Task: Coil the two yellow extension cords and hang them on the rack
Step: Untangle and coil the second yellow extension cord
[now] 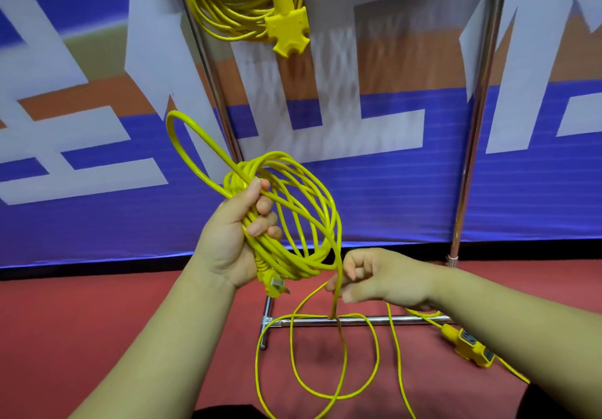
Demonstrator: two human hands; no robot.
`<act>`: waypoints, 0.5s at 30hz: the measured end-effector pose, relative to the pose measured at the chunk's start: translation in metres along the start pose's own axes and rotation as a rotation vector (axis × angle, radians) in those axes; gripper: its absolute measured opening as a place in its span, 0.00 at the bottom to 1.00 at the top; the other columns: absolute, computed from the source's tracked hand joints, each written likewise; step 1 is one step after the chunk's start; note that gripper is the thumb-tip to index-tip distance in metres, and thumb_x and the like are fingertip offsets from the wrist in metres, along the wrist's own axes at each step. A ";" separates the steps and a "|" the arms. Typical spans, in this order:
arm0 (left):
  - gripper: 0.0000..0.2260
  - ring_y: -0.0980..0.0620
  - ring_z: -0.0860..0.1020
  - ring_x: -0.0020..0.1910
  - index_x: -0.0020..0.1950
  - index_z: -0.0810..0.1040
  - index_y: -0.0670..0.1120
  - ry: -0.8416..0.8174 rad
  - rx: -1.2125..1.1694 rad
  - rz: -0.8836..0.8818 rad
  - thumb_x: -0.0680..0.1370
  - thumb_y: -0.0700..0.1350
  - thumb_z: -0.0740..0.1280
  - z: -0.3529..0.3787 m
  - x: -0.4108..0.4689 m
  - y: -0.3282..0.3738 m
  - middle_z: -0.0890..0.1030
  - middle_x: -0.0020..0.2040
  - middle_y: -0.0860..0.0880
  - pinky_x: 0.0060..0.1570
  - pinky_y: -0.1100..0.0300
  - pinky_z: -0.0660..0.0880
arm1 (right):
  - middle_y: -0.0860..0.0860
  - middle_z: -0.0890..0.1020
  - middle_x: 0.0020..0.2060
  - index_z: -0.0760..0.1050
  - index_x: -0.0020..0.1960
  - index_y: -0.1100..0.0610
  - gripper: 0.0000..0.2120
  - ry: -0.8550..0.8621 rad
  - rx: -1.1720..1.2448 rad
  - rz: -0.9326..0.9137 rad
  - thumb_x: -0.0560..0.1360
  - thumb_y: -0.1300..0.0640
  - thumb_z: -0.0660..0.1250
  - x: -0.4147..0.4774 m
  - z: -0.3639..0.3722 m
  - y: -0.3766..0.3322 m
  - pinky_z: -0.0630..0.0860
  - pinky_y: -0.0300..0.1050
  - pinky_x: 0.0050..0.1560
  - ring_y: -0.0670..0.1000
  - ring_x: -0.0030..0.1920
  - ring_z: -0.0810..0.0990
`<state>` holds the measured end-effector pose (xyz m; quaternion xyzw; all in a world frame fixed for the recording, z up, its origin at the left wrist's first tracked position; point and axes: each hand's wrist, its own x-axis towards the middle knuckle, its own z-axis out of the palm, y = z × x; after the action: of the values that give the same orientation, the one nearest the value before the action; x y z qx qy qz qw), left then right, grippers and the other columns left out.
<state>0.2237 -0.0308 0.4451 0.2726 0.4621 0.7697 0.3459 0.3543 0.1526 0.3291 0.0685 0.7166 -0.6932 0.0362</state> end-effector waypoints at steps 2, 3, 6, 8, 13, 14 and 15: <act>0.06 0.60 0.71 0.20 0.41 0.74 0.48 0.043 0.018 0.017 0.73 0.51 0.64 0.002 -0.005 0.001 0.73 0.27 0.55 0.24 0.68 0.68 | 0.70 0.82 0.52 0.66 0.41 0.58 0.17 0.025 -0.029 -0.003 0.72 0.76 0.69 0.006 0.008 0.004 0.76 0.53 0.61 0.54 0.59 0.83; 0.06 0.60 0.72 0.20 0.41 0.75 0.47 0.056 0.006 0.018 0.73 0.50 0.64 0.002 -0.007 0.001 0.74 0.27 0.54 0.24 0.67 0.70 | 0.72 0.80 0.52 0.67 0.40 0.58 0.16 0.036 -0.035 -0.003 0.73 0.76 0.69 0.008 0.012 0.005 0.76 0.53 0.60 0.53 0.56 0.84; 0.06 0.60 0.67 0.19 0.43 0.78 0.47 0.048 -0.158 -0.016 0.75 0.47 0.64 -0.004 -0.008 0.002 0.71 0.29 0.53 0.22 0.66 0.70 | 0.73 0.80 0.51 0.68 0.40 0.59 0.15 0.066 -0.019 0.005 0.73 0.76 0.68 0.014 0.017 0.006 0.73 0.55 0.56 0.53 0.53 0.85; 0.05 0.60 0.65 0.19 0.45 0.78 0.47 0.059 -0.181 -0.025 0.76 0.47 0.64 -0.012 -0.007 0.002 0.71 0.30 0.53 0.23 0.66 0.70 | 0.67 0.84 0.49 0.69 0.39 0.58 0.15 0.092 0.004 0.006 0.73 0.75 0.68 0.014 0.018 0.005 0.72 0.55 0.55 0.53 0.51 0.85; 0.06 0.60 0.65 0.20 0.49 0.78 0.47 0.123 -0.131 -0.057 0.75 0.48 0.66 -0.026 -0.003 -0.002 0.72 0.32 0.53 0.23 0.66 0.71 | 0.60 0.86 0.46 0.70 0.40 0.59 0.12 0.142 0.018 0.010 0.75 0.73 0.67 0.011 0.013 -0.001 0.73 0.54 0.55 0.54 0.50 0.85; 0.06 0.60 0.66 0.20 0.49 0.78 0.47 0.137 -0.127 -0.063 0.75 0.47 0.66 -0.028 -0.003 -0.003 0.72 0.32 0.53 0.23 0.65 0.71 | 0.60 0.86 0.46 0.70 0.41 0.59 0.12 0.153 0.016 0.008 0.75 0.73 0.67 0.010 0.012 -0.002 0.73 0.53 0.55 0.54 0.50 0.85; 0.06 0.60 0.66 0.20 0.49 0.79 0.47 0.146 -0.125 -0.068 0.74 0.47 0.67 -0.028 -0.002 -0.004 0.72 0.33 0.53 0.23 0.65 0.71 | 0.60 0.86 0.47 0.71 0.41 0.59 0.11 0.165 0.019 0.006 0.75 0.72 0.67 0.009 0.010 -0.003 0.74 0.53 0.55 0.54 0.49 0.85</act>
<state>0.2052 -0.0454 0.4290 0.1778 0.4461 0.8028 0.3535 0.3440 0.1425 0.3308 0.1280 0.7104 -0.6917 -0.0217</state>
